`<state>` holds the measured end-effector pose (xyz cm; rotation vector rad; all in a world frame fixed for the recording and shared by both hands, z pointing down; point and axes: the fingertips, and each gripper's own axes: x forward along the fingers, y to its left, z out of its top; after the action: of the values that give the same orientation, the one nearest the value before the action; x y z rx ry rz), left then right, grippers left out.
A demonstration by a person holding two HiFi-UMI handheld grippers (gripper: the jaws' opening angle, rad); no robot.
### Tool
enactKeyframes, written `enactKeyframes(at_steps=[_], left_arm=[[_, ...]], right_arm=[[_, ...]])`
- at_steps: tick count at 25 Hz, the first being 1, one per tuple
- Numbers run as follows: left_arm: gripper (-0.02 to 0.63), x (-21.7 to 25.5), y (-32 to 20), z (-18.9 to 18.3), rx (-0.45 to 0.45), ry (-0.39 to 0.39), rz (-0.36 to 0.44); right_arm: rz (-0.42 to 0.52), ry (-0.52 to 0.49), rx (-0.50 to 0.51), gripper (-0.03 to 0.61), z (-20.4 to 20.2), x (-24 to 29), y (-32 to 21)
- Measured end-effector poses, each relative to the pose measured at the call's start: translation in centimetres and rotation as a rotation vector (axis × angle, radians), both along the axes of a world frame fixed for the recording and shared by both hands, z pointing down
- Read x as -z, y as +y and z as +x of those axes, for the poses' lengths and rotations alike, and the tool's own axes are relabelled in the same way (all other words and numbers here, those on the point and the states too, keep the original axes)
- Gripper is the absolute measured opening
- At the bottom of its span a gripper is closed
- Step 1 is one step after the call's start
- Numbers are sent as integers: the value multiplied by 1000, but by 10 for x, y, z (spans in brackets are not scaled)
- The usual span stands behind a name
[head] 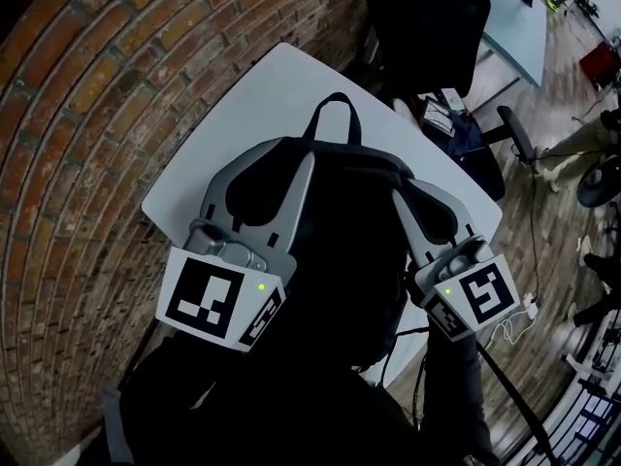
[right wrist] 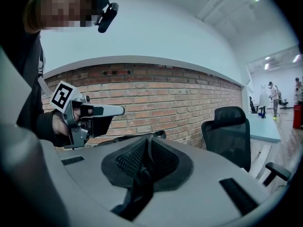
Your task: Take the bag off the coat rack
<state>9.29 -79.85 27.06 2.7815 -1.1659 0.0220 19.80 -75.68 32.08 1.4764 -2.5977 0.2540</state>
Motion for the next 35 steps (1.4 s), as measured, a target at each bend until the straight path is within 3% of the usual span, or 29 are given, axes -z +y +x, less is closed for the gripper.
enactKeyframes(at_steps=[20, 35], left_arm=[[67, -8, -15, -12, 10, -5, -12], [67, -22, -34, -18, 29, -27, -35]], right_arm=[[-74, 3, -10, 40, 3, -47, -43], [-183, -31, -40, 40, 19, -109, -79]])
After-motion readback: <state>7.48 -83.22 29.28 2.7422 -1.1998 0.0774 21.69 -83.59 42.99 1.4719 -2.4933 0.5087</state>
